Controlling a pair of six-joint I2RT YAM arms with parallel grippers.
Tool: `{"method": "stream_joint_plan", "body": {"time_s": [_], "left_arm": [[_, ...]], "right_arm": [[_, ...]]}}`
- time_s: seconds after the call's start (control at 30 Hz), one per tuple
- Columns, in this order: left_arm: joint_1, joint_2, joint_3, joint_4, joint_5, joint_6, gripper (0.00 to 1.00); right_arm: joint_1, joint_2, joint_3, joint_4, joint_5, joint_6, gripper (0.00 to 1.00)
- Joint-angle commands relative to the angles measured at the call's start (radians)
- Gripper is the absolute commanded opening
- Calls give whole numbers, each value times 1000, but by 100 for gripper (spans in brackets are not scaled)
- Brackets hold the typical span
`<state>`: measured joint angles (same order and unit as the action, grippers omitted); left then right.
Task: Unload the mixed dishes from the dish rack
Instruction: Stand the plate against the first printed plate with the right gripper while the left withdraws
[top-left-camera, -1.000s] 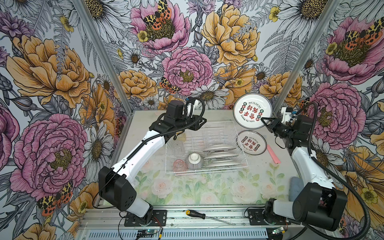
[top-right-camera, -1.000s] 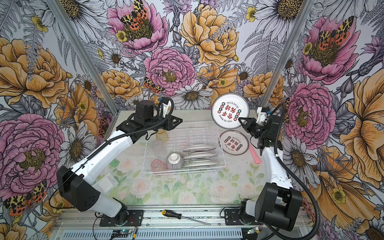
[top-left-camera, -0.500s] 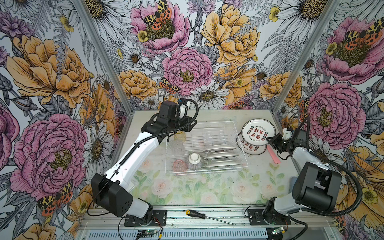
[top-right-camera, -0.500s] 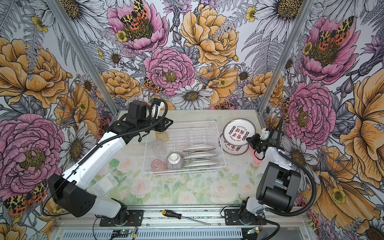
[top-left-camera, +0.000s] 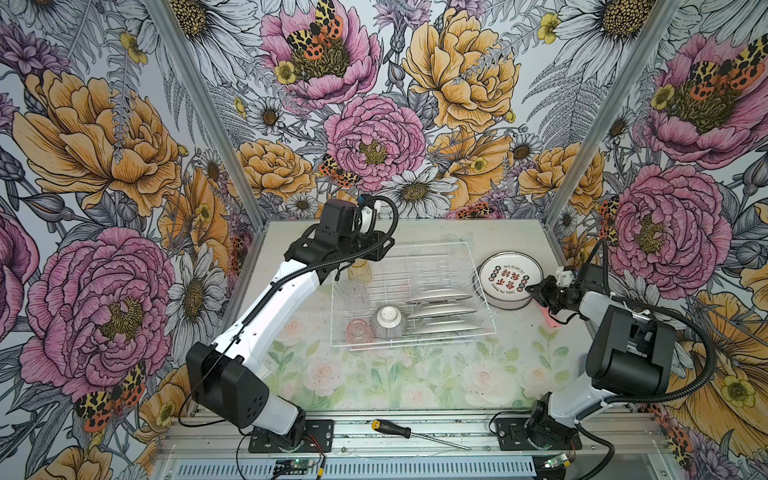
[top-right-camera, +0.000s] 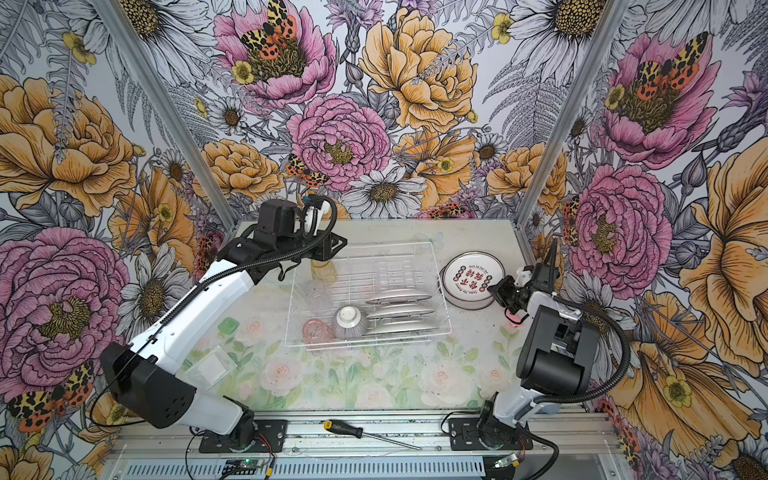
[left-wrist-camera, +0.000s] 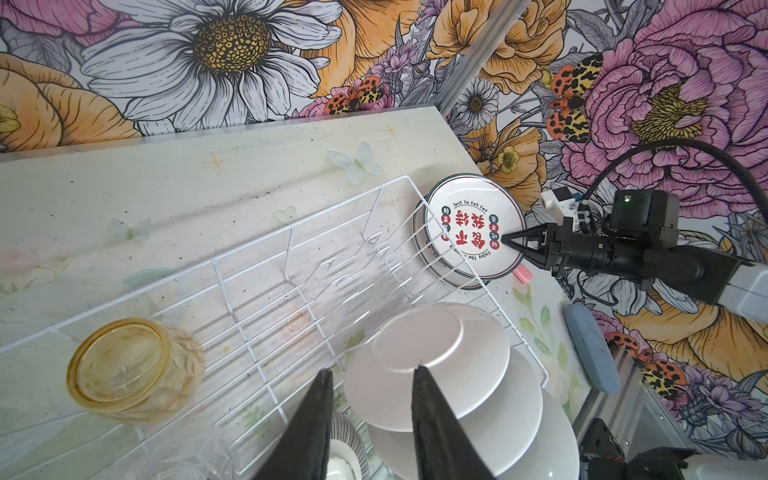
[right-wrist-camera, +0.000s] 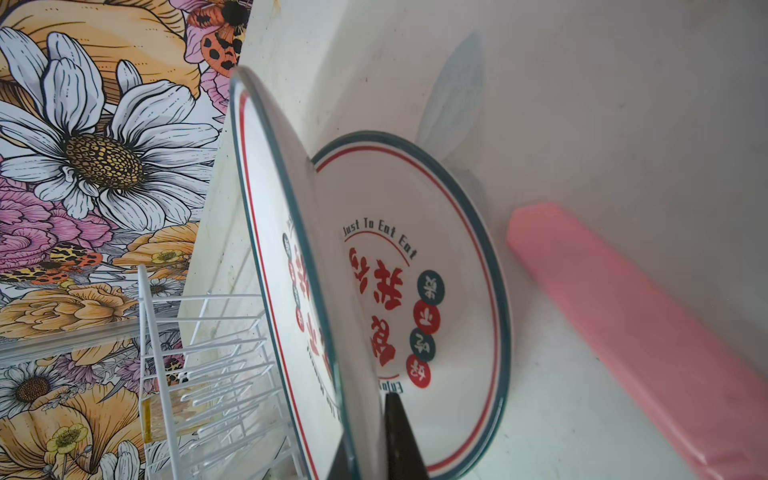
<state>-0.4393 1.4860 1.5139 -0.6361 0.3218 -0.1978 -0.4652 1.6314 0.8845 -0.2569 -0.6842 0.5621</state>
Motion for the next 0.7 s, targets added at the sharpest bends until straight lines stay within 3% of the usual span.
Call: {"method": "stream_joint_plan", "body": {"time_s": [0.0, 0.4, 0.67], "left_arm": [[10, 16, 38, -3, 10, 17, 34], [14, 29, 45, -2, 19, 15, 34], [16, 25, 34, -2, 20, 18, 35]], "right_arm": [[5, 24, -6, 34, -32, -22, 0], [7, 67, -7, 32, -44, -32, 0], [7, 68, -15, 31, -42, -30, 22]]}}
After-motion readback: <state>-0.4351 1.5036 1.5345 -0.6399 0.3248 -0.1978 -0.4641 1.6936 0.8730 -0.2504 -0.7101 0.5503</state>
